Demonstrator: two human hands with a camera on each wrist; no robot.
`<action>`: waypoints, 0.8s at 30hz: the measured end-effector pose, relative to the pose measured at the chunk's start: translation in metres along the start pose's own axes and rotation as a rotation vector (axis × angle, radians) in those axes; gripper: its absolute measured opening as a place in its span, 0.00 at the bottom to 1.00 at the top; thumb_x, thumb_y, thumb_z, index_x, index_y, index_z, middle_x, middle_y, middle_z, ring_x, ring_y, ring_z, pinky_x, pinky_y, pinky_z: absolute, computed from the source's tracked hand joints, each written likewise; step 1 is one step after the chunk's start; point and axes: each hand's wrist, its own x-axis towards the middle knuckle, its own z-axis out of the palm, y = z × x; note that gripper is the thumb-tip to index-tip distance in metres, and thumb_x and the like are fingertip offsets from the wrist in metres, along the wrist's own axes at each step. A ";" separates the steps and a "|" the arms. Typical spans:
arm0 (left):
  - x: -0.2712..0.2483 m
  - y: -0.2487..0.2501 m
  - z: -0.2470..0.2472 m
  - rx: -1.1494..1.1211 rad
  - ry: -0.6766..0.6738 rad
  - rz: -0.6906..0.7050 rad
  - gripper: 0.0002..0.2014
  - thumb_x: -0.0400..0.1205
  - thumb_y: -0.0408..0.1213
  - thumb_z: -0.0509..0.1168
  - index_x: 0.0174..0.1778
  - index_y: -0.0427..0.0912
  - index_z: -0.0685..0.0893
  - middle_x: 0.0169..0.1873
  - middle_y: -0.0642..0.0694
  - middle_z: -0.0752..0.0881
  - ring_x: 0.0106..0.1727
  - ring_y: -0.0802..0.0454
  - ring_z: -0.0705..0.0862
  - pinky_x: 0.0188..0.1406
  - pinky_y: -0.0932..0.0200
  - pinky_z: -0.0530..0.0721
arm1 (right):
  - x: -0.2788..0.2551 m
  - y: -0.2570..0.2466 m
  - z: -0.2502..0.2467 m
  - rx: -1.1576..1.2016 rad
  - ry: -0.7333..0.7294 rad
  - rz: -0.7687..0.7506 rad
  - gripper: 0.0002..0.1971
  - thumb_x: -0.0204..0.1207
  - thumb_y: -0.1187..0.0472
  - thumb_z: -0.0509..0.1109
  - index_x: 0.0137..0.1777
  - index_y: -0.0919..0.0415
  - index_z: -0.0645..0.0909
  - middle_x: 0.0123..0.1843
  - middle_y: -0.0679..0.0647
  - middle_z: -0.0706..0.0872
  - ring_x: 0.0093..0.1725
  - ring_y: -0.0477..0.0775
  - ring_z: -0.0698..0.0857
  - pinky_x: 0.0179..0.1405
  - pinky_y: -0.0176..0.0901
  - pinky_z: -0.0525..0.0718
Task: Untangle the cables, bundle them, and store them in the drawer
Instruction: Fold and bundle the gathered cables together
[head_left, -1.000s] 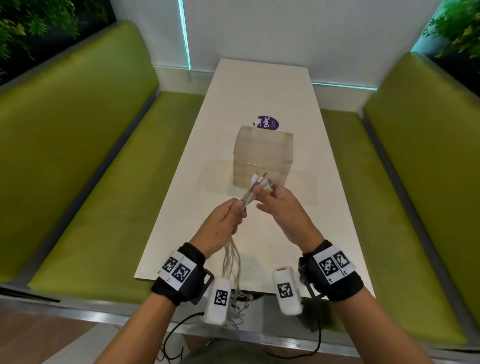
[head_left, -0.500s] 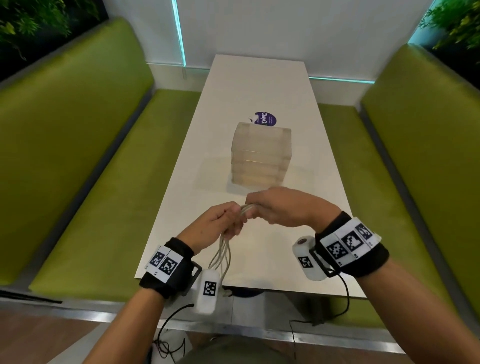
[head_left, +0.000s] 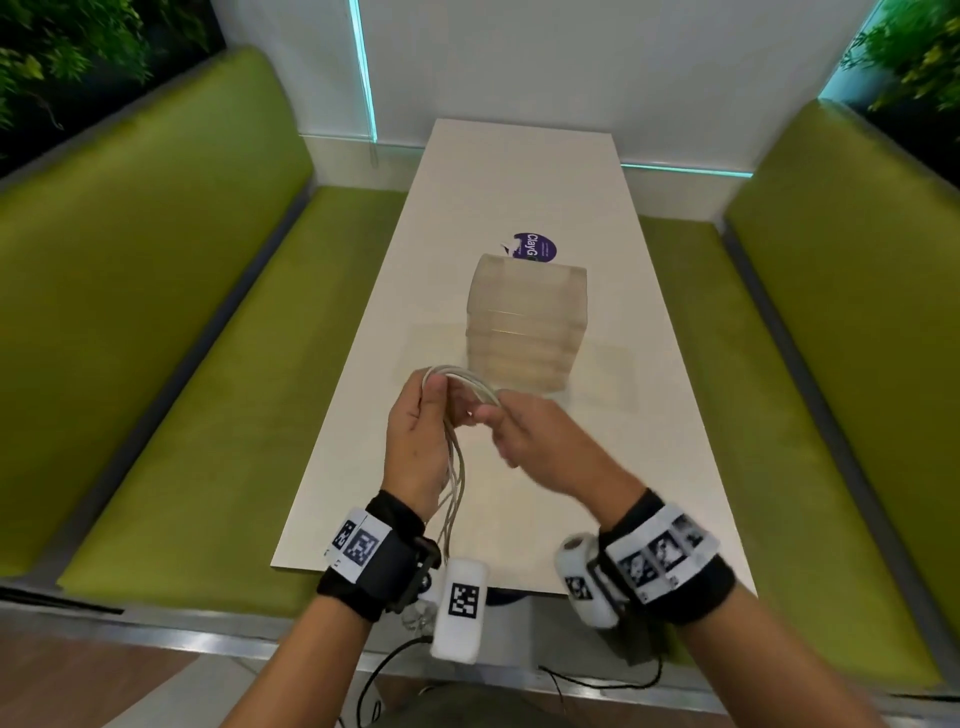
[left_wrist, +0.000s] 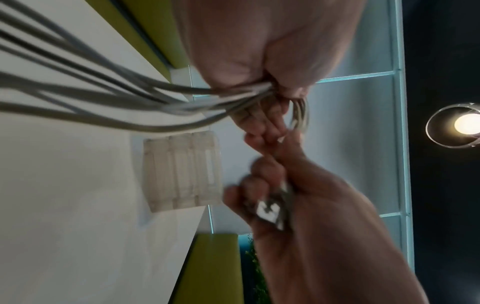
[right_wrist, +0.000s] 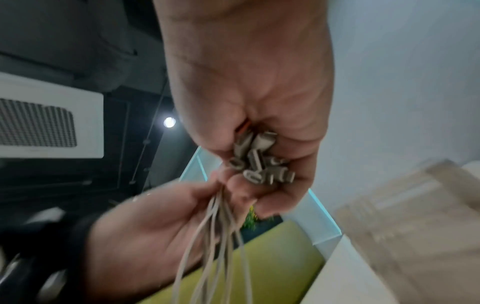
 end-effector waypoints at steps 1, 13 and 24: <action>0.000 -0.002 0.002 -0.012 0.033 0.003 0.15 0.89 0.36 0.50 0.47 0.32 0.79 0.37 0.36 0.85 0.39 0.48 0.85 0.42 0.58 0.85 | 0.000 0.004 0.011 -0.045 0.035 0.009 0.15 0.85 0.50 0.57 0.55 0.59 0.79 0.32 0.48 0.78 0.33 0.51 0.78 0.41 0.52 0.81; -0.006 0.001 0.001 -0.216 -0.035 -0.187 0.14 0.89 0.38 0.51 0.51 0.41 0.82 0.39 0.42 0.91 0.51 0.51 0.89 0.44 0.59 0.87 | 0.003 0.004 0.036 0.035 -0.200 -0.017 0.11 0.84 0.54 0.60 0.42 0.57 0.77 0.48 0.58 0.77 0.47 0.58 0.78 0.43 0.47 0.75; -0.008 0.014 -0.006 0.022 -0.298 -0.169 0.14 0.82 0.51 0.59 0.46 0.44 0.80 0.21 0.52 0.67 0.25 0.51 0.69 0.18 0.60 0.61 | -0.021 0.020 0.037 0.518 -0.322 -0.023 0.16 0.86 0.59 0.59 0.37 0.59 0.80 0.31 0.52 0.83 0.41 0.65 0.84 0.51 0.48 0.85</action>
